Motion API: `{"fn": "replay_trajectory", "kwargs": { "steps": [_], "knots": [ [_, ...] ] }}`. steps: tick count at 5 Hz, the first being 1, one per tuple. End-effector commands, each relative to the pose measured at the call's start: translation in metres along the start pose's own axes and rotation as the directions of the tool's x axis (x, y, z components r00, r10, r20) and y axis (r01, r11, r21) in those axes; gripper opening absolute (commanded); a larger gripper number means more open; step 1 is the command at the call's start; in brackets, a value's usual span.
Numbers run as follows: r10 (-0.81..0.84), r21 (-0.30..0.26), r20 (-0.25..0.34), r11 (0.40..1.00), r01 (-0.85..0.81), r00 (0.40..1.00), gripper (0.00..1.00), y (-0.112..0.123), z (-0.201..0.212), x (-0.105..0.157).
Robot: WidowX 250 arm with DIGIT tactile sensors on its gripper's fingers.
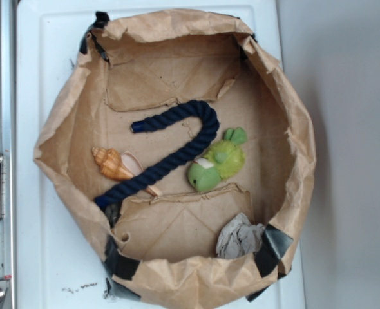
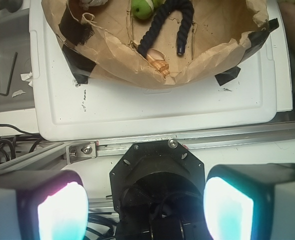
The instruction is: Grab the green animal.
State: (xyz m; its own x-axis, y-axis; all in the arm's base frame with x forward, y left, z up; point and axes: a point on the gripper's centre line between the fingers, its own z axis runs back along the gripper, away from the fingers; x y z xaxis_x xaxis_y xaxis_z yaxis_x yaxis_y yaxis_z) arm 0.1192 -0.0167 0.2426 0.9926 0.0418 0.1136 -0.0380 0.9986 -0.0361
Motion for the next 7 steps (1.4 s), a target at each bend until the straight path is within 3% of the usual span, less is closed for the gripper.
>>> {"fn": "replay_trajectory", "kwargs": {
  "steps": [1,2,4,5,7],
  "knots": [
    [0.0,0.0,0.0,1.0,0.0,1.0,1.0,0.0,0.0,0.0],
    [0.101,-0.003,0.023,0.995,-0.101,0.995,1.0,-0.007,0.002,0.006],
    [0.123,-0.003,0.099,0.992,-0.124,0.987,1.0,-0.017,-0.003,0.0],
    [0.125,-0.018,0.105,0.992,-0.123,0.987,1.0,-0.014,-0.004,0.01],
    [0.226,-0.028,0.088,0.974,-0.224,0.97,1.0,0.014,-0.04,0.106]
  ]
}}
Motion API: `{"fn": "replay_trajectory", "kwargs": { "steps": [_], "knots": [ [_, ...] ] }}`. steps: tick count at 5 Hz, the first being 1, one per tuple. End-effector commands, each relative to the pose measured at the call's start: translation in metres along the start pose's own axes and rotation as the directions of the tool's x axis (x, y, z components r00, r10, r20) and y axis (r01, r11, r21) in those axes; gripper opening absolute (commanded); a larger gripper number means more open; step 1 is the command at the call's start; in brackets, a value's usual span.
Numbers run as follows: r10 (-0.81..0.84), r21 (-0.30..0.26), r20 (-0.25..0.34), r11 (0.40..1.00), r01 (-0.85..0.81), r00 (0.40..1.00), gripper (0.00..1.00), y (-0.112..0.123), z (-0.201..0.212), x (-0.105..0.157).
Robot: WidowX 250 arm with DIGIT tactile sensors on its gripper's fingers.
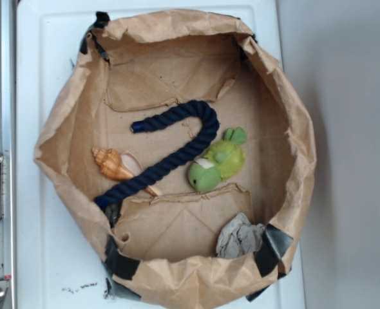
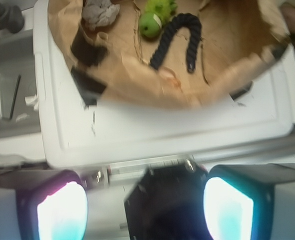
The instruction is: Grab the green animal.
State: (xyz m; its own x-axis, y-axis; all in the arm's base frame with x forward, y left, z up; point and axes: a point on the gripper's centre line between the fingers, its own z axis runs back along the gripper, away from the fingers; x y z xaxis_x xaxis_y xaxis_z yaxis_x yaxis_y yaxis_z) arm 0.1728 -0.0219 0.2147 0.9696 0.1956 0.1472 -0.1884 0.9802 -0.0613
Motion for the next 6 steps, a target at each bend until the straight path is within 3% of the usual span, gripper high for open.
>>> {"fn": "replay_trajectory", "kwargs": {
  "steps": [1,3,6],
  "knots": [
    [0.081,-0.035,0.077,0.996,-0.079,0.994,1.0,0.02,-0.034,0.108],
    [0.017,-0.042,0.151,0.999,-0.011,0.988,1.0,0.021,-0.118,0.199],
    [0.017,-0.042,0.151,0.999,-0.011,0.988,1.0,0.021,-0.118,0.199]
  ]
}}
